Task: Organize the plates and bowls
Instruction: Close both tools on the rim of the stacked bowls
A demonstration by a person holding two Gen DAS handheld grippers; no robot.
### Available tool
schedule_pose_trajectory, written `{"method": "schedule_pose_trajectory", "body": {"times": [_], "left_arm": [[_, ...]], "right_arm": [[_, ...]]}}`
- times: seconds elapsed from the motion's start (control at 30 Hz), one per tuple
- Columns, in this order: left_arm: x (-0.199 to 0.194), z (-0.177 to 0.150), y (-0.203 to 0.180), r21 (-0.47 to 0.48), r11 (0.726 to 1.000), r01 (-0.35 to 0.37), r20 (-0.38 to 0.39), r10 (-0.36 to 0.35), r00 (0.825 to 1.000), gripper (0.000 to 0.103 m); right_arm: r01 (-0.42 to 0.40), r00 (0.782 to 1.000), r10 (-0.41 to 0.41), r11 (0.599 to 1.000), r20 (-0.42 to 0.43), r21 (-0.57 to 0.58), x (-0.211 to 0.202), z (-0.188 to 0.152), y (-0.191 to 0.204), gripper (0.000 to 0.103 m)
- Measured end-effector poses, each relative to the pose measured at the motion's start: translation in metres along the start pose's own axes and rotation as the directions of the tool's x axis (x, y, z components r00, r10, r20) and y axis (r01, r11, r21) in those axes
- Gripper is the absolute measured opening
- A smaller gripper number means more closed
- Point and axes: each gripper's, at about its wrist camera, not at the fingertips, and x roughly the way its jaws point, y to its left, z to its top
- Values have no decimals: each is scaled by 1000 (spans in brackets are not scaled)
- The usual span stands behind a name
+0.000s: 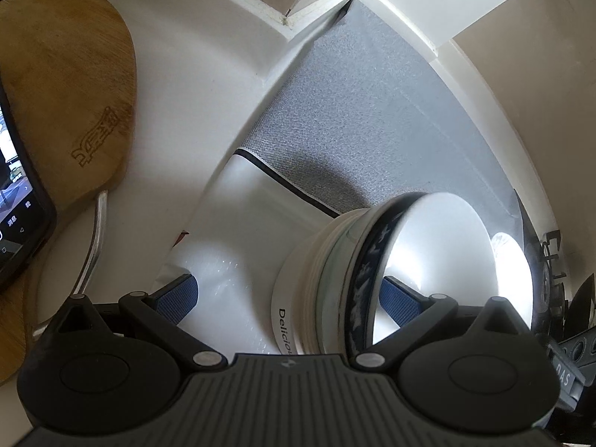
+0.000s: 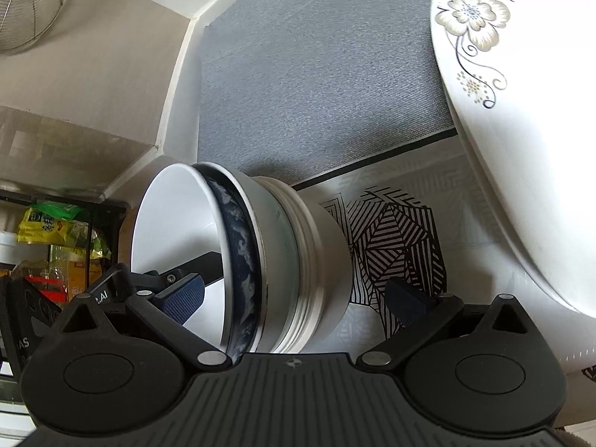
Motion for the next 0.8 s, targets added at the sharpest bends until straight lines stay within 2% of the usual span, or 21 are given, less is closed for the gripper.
{"method": "schedule_pose_trajectory", "body": {"times": [0.1,0.17,0.2,0.23,0.33,0.43,0.8], "left_arm": [[0,3,0,-10,1000,1,-6,-1,1000,101],[-2,5,-1,2,1000,19,-7,-19,1000,85],[-4,6,-2,9,999,42,-5,-42,999,78],[-5,6,-3,13,997,77,-15,-77,997,62],[-6,7,-6,21,997,81,-19,-80,997,60],[-6,6,0,8,994,105,-17,-105,994,58],[-10,-5,-3,50,992,113,14,-114,993,59]], "right_arm": [[-5,1000,5,1000,0,-16,3,2,3,103],[-5,1000,5,999,-1,-44,5,1,6,100],[2,1000,-2,998,5,-68,6,0,8,92],[13,1000,-12,996,11,-90,6,-1,11,80],[39,999,-37,993,21,-111,6,-1,11,70],[21,1000,-19,995,19,-102,6,0,6,67],[34,999,-30,985,29,-169,6,3,12,67]]}}
